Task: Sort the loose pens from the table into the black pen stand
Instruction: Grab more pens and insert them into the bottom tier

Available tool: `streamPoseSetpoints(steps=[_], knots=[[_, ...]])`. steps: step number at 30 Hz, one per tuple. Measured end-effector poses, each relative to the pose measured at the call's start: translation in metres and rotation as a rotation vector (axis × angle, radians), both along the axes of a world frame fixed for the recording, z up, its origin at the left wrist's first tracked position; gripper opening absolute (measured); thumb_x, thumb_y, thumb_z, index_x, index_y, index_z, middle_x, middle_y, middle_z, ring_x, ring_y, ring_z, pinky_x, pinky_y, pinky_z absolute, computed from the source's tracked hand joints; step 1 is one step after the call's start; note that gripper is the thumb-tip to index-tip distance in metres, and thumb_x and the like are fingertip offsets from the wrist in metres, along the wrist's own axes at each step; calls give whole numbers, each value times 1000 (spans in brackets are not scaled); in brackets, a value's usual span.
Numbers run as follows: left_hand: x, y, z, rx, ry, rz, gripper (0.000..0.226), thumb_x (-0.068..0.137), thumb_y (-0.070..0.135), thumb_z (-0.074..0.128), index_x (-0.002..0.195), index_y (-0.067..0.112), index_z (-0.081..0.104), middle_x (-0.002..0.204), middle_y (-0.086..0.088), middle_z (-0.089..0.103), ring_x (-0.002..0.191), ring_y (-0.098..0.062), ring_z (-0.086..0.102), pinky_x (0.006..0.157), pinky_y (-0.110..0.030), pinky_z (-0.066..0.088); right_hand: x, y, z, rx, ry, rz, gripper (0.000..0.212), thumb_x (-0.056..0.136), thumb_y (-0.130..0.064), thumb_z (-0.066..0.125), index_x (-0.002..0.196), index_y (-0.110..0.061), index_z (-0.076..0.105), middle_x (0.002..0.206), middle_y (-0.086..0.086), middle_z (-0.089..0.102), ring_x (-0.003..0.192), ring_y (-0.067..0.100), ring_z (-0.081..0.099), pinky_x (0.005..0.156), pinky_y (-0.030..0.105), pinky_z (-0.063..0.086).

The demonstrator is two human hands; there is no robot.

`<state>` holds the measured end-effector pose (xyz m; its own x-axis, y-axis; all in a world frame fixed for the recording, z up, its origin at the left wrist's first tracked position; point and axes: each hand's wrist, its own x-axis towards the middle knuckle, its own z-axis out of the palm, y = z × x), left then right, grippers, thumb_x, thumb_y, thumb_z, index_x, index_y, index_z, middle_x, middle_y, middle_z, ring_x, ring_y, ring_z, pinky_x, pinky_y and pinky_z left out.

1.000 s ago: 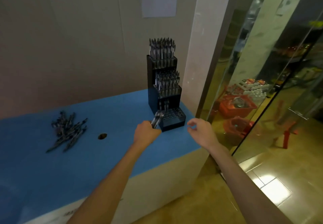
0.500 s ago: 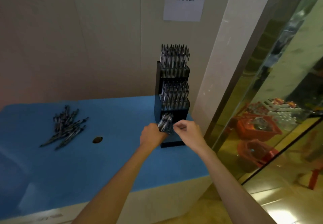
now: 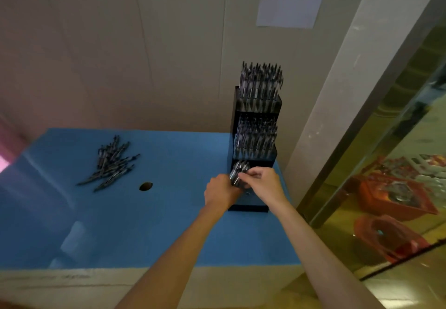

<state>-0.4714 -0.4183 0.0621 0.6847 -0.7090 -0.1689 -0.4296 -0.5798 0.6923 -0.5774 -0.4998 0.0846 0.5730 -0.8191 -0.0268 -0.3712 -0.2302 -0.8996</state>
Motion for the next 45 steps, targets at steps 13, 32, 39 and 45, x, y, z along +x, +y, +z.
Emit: streamPoseSetpoints(steps=[13, 32, 39, 45], knots=[[23, -3, -16, 32, 70, 66, 34, 80, 21, 73, 63, 17, 43, 60, 0, 48, 53, -18, 46, 51, -24, 34, -20, -67, -9, -365, -25, -122, 16, 94, -20, 67, 79, -13, 67, 70, -4, 71, 62, 10, 68, 63, 33, 59], [31, -24, -8, -167, 77, 62, 40, 84, 13, 65, 60, 18, 33, 54, 2, 36, 49, -16, 32, 54, -29, 29, 8, -83, -54, -443, 164, 12, 50, 95, -13, 67, 56, -22, 35, 47, -3, 39, 42, 9, 38, 44, 21, 25], [24, -31, -11, -139, 92, 38, 40, 84, 14, 66, 60, 19, 35, 53, 2, 37, 51, -18, 35, 56, -31, 32, 5, -87, -77, -413, 350, 15, 49, 94, -20, 69, 52, -13, 45, 46, 0, 42, 42, 10, 43, 43, 20, 27], [21, -35, -14, -117, 91, 16, 40, 83, 14, 66, 58, 20, 35, 53, 3, 38, 50, -16, 35, 56, -30, 31, 6, -89, -59, -325, 402, 9, 42, 91, -24, 72, 53, -10, 59, 52, 8, 59, 47, 17, 57, 48, 26, 44]])
